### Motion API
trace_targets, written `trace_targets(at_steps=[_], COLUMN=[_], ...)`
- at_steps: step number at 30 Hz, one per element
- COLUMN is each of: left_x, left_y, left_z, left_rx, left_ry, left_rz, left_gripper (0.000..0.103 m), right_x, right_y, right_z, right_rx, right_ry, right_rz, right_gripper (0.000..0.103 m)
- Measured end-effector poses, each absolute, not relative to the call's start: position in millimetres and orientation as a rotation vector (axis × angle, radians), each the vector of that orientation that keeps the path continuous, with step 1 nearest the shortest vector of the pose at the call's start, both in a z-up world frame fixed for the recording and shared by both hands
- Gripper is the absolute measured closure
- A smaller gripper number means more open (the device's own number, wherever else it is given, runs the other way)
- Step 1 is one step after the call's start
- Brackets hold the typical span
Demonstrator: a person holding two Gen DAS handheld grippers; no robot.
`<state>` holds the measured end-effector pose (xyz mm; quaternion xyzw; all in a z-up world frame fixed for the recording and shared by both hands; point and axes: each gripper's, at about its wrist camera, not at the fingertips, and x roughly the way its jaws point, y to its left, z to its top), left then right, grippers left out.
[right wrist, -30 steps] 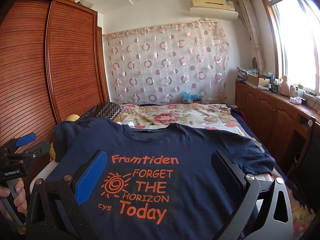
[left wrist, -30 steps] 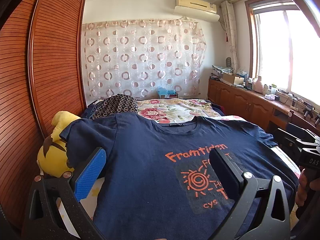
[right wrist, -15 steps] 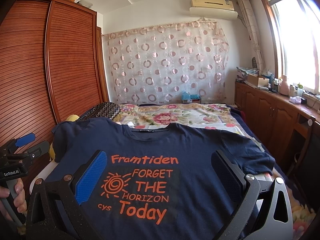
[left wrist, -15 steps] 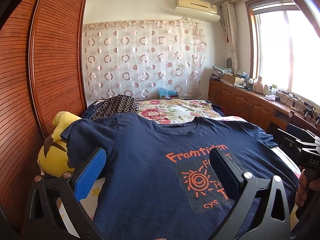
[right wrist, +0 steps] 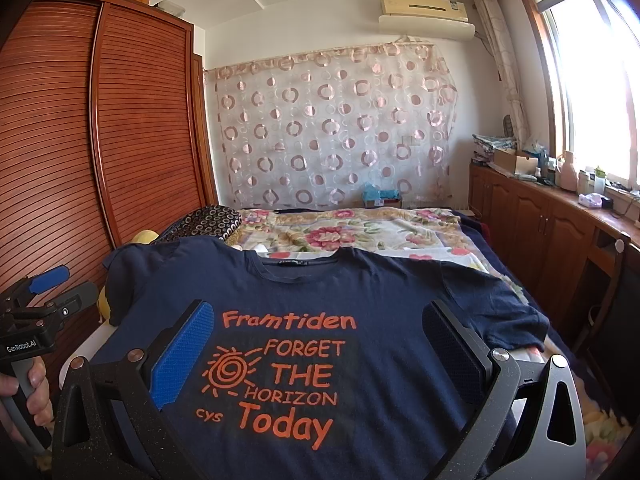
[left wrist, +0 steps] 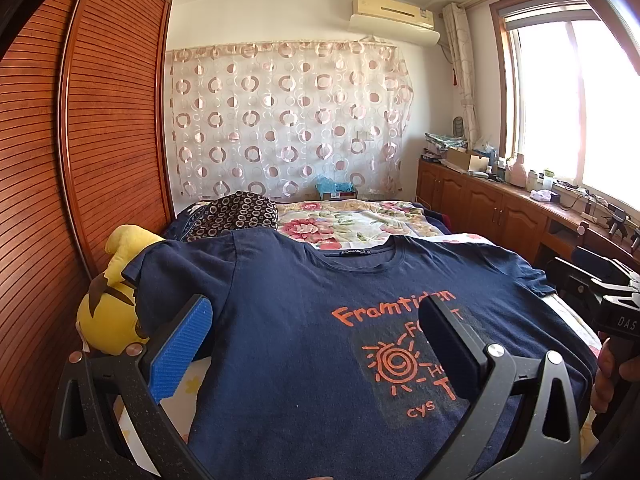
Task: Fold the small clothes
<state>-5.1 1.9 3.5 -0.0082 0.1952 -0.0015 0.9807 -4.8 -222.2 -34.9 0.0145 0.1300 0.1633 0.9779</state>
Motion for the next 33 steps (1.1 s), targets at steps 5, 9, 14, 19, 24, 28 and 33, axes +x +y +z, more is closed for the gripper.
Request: trace_targets(at_steps=[5,9,14,19,24,28,33], left_x=[-5.3,-5.4,-5.3,-5.4,-5.4,-5.5,-5.6], left_y=[1.8,1.8,1.8,1.6,1.5,1.4,1.3], left_z=[3.4,3.3,3.3,3.3,3.4,3.4,3.3], left_rx=[-0.016,-0.016,-0.016,-0.016,-0.016,-0.016,-0.016], left_ry=[0.393,0.393,0.392,0.392,0.392,0.392,0.392], left_rz=[-0.003,-0.003,-0.003,-0.003,-0.003,-0.003,-0.002], left_gripper=[0.0,0.0,0.0,0.0,0.0,0.0,0.0], right_x=[-4.6,-4.4,-4.4,-4.7,-5.0,-5.3,-4.8], right_y=[-222.2,-222.2,-222.0,-222.7,-223.2,-223.4,-223.2], right_z=[-34.9,-34.9,-34.2,-34.0,-33.5,-33.4,-33.8], right_rx=[0.029,0.03,0.03,0.032,0.033,0.032,0.034], right_ry=[0.262,0.263,0.263,0.263,0.262,0.261,0.262], right_rz=[0.33,0.33,0.33,0.332,0.334,0.335,0.335], right_gripper=[0.0,0.0,0.0,0.0,0.0,0.0,0.0])
